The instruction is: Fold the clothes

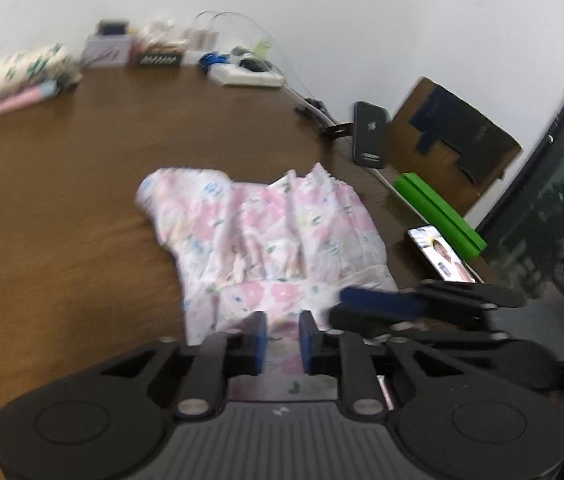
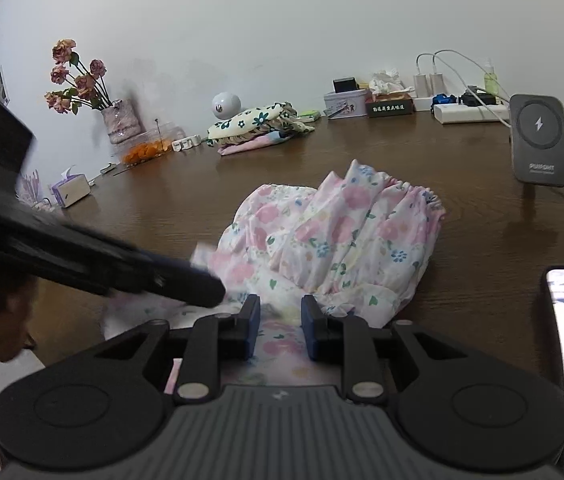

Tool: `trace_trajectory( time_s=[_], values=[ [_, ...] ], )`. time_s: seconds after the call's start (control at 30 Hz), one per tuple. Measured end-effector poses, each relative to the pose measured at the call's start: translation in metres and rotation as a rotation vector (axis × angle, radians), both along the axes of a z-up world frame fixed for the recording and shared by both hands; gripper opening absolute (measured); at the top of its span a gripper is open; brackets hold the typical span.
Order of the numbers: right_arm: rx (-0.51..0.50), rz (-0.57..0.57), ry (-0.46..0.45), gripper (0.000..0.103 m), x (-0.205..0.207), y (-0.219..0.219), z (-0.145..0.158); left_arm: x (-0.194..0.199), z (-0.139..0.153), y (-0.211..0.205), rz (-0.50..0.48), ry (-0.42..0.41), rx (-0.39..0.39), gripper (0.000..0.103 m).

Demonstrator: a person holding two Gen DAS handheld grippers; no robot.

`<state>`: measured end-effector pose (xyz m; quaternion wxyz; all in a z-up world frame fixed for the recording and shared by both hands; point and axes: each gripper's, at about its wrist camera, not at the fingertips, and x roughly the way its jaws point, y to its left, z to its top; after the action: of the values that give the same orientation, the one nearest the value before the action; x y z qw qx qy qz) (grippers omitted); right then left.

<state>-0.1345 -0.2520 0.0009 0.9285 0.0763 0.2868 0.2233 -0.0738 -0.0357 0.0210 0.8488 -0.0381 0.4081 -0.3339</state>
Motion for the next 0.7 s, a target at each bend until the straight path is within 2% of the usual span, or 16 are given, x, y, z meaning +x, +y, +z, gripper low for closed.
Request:
trace_trajectory(
  time_s=[0.2,0.27,0.4,0.47,0.5,0.53,0.57,0.6,0.63,0.7],
  values=[
    [-0.039,0.021,-0.052,0.023,-0.012,0.005,0.004,0.003,-0.017,0.013,0.061,0.071,-0.027,0.016],
    [-0.061,0.029,-0.065,0.022,-0.014,0.009,0.003,-0.002,-0.016,0.015,0.05,0.069,-0.016,0.016],
    [-0.03,0.075,-0.026,0.022,-0.012,0.007,0.0,-0.017,-0.009,0.022,0.011,0.041,0.028,0.016],
    [-0.014,0.098,-0.005,0.022,-0.011,0.006,-0.002,-0.032,-0.001,0.029,-0.01,-0.03,0.06,0.023],
    [-0.006,0.109,0.005,0.022,-0.011,0.006,-0.003,-0.043,-0.003,0.026,-0.051,-0.092,0.102,0.032],
    [-0.007,0.117,0.014,0.022,-0.01,0.006,-0.002,-0.055,-0.006,0.023,-0.092,-0.154,0.145,0.046],
    [-0.008,0.124,0.023,0.022,-0.009,0.005,-0.001,-0.067,-0.008,0.02,-0.133,-0.217,0.188,0.055],
    [-0.016,0.132,0.027,0.022,-0.009,0.007,-0.001,-0.079,-0.011,0.017,-0.174,-0.279,0.23,0.071],
    [-0.022,0.139,0.031,0.022,-0.008,0.007,0.0,-0.09,-0.013,0.014,-0.215,-0.341,0.273,0.081],
    [-0.033,0.155,0.04,0.022,-0.008,0.008,0.001,-0.114,-0.018,0.009,-0.297,-0.466,0.358,0.083]
  ],
)
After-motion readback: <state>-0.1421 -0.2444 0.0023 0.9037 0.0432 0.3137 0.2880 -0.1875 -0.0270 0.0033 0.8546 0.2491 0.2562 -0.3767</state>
